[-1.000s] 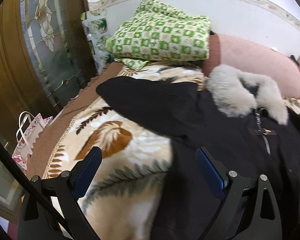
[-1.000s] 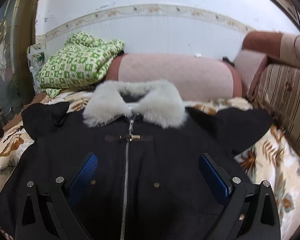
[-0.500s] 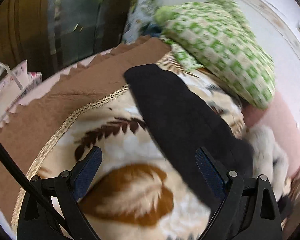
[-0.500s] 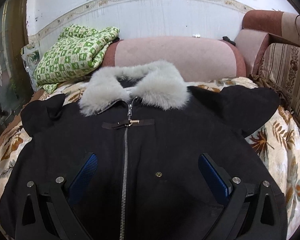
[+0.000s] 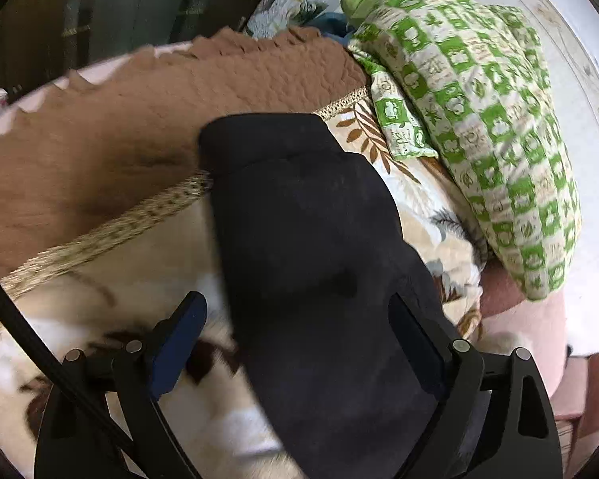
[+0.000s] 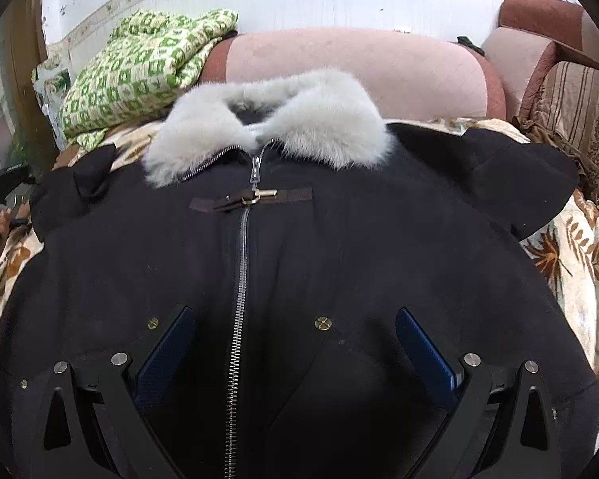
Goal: Fold large clothes
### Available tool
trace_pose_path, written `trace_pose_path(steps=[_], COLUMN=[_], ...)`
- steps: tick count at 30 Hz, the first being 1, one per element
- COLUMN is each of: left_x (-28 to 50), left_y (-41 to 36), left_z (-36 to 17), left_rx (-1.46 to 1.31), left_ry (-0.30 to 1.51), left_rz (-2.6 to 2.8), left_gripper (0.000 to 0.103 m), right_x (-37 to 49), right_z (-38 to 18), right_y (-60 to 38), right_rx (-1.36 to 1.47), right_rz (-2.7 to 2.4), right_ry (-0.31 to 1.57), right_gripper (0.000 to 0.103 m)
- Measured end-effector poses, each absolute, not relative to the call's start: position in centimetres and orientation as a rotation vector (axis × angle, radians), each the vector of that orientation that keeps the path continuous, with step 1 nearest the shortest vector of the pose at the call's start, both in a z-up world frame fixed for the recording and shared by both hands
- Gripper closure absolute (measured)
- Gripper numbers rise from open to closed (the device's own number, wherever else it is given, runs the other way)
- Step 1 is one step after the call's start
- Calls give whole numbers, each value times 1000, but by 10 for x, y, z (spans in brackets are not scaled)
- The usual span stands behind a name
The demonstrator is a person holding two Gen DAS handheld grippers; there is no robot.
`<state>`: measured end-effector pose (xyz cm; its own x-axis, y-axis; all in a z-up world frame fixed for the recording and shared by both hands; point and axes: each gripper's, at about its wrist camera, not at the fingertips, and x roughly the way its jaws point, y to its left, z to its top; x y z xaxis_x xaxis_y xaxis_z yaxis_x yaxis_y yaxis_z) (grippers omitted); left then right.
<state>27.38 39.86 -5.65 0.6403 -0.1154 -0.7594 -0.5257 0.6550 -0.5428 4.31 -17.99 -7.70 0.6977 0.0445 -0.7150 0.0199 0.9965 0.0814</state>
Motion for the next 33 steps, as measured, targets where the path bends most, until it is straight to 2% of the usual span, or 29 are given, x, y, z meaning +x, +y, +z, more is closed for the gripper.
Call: trace_pose_path(steps=[2, 4, 6, 7, 9, 16, 23, 27, 31, 32, 33], left_x=[283, 288, 288, 286, 281, 246, 200, 176, 157, 151, 146], left_y=[401, 399, 394, 392, 389, 332, 186, 94, 5, -18, -30], left_z=[-66, -69, -66, -61, -47, 51, 140, 150, 135, 127, 122], left_rx=[-888, -874, -829, -820, -808, -648, -465, -382, -262, -214, -185], left_ry=[871, 884, 886, 881, 866, 776, 686, 697, 767, 785, 793], left_rz=[236, 256, 270, 278, 276, 220, -33, -209, -353, -356, -358], left_gripper=[25, 57, 78, 85, 91, 93, 94, 94, 92, 89, 78], right_x=[47, 52, 55, 56, 56, 46, 27, 23, 23, 22, 22], right_z=[-84, -90, -95, -96, -96, -77, -27, -11, -4, -3, -2], right_y=[-179, -178, -179, -179, -180, -181, -202, -240, -278, -282, -287], right_rx=[73, 68, 70, 73, 77, 105, 166, 252, 334, 341, 344], right_rz=[19, 19, 18, 19, 20, 53, 51, -40, -131, -145, -161], right_ry=[823, 851, 873, 879, 879, 814, 639, 579, 548, 543, 536], right_gripper=[1, 1, 1, 1, 1, 1, 1, 1, 1, 1, 1])
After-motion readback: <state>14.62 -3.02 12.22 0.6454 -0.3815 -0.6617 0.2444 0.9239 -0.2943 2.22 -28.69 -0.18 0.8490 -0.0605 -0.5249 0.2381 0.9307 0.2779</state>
